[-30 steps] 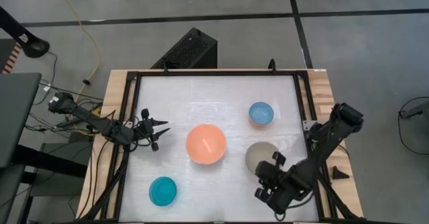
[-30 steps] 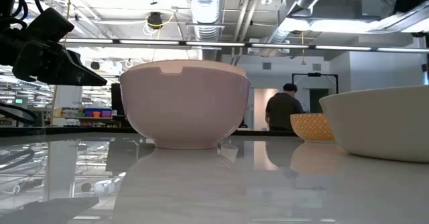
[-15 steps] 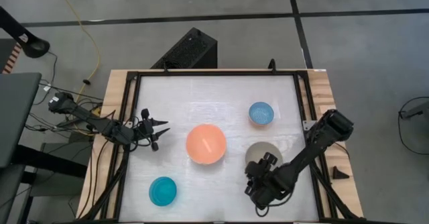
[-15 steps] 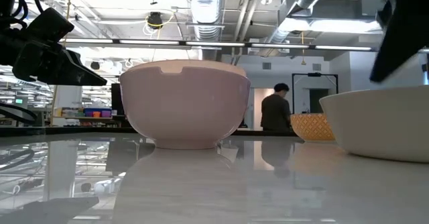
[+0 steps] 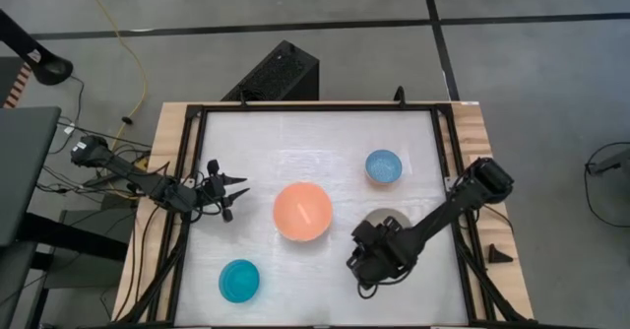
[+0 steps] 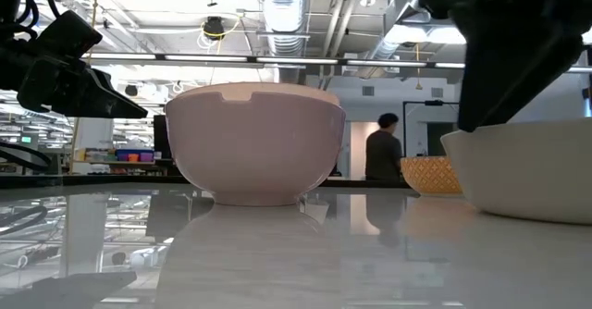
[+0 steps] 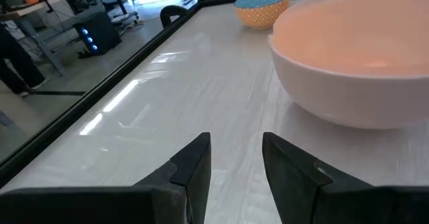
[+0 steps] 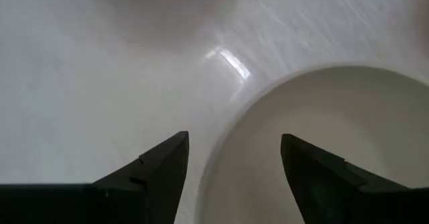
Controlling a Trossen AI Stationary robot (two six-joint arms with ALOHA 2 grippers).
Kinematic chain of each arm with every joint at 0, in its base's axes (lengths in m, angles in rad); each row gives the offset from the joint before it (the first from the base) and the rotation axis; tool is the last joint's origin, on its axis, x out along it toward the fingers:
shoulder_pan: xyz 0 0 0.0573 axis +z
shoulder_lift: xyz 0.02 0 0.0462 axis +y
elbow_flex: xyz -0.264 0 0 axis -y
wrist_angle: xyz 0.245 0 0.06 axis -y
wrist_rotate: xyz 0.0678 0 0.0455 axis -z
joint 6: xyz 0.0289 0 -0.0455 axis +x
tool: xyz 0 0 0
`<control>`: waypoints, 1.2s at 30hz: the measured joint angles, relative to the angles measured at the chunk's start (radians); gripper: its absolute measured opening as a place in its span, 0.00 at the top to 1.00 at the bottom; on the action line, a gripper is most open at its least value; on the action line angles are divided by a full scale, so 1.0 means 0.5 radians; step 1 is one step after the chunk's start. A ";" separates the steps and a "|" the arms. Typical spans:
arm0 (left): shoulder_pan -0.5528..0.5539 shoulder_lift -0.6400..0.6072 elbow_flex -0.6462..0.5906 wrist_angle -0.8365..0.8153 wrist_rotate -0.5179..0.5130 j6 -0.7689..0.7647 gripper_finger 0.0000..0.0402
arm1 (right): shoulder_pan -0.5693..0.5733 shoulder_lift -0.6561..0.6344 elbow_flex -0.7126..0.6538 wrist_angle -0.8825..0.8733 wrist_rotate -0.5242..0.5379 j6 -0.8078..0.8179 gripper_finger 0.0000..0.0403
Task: Nest bowls inside each other
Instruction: Stack the white bowl on the pink bowl
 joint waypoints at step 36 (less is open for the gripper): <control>-0.001 0.013 0.000 -0.001 0.000 0.000 0.69 | -0.187 0.117 0.005 0.051 -0.281 -0.033 0.92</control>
